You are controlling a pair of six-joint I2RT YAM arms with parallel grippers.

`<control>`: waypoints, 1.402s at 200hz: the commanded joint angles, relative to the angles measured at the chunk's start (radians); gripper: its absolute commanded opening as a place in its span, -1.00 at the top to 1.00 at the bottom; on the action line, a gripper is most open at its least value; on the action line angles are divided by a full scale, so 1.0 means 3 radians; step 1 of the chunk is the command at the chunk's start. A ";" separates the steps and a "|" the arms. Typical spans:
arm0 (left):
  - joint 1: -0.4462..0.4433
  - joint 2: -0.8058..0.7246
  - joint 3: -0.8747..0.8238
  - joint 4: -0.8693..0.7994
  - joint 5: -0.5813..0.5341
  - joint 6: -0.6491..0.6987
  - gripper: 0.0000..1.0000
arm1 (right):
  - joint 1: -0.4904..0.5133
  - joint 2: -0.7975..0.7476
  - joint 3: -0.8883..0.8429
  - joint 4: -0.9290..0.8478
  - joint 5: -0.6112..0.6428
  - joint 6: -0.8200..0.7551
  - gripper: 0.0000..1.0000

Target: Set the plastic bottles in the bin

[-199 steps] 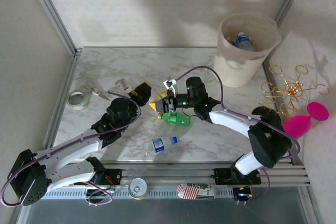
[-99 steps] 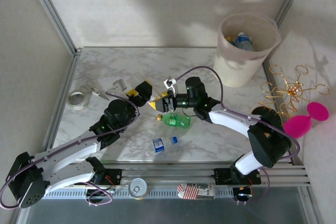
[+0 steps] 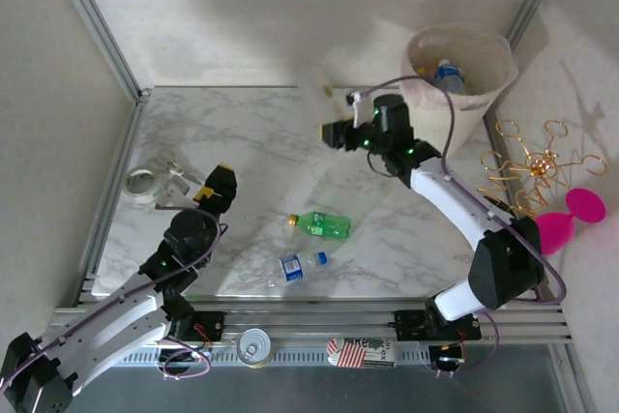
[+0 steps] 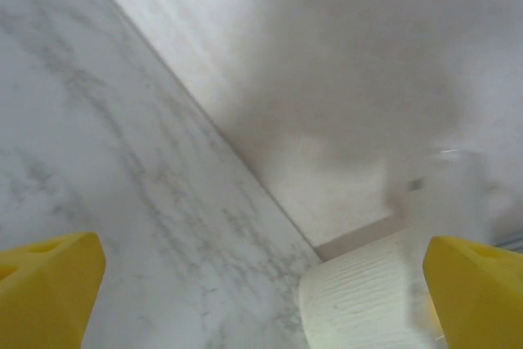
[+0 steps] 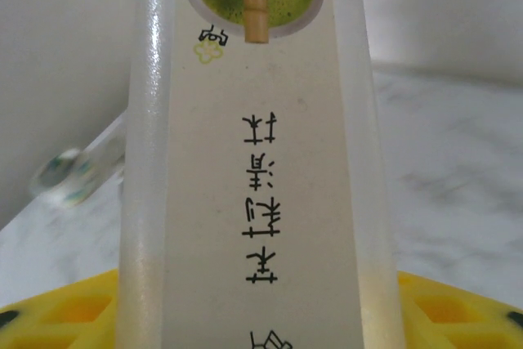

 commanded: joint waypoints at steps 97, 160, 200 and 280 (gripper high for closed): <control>0.0123 0.0428 -0.0032 0.0009 0.0803 -0.0006 -0.99 | -0.1152 0.0349 0.1365 -0.0470 0.1489 -0.0282 0.08; 0.0123 0.1169 0.0407 -0.0070 0.1485 0.0268 -0.99 | -0.1511 0.0908 0.1937 -0.0889 0.1331 -0.0223 0.05; 0.0119 0.1464 0.0603 -0.0086 0.1722 0.0354 -0.99 | -0.1563 0.1147 0.2189 -0.1152 0.1294 -0.0243 -0.18; 0.0114 0.1517 0.0768 -0.0300 0.1818 0.0588 -0.99 | -0.1513 0.0758 0.2184 -0.1030 0.1249 -0.0238 -0.98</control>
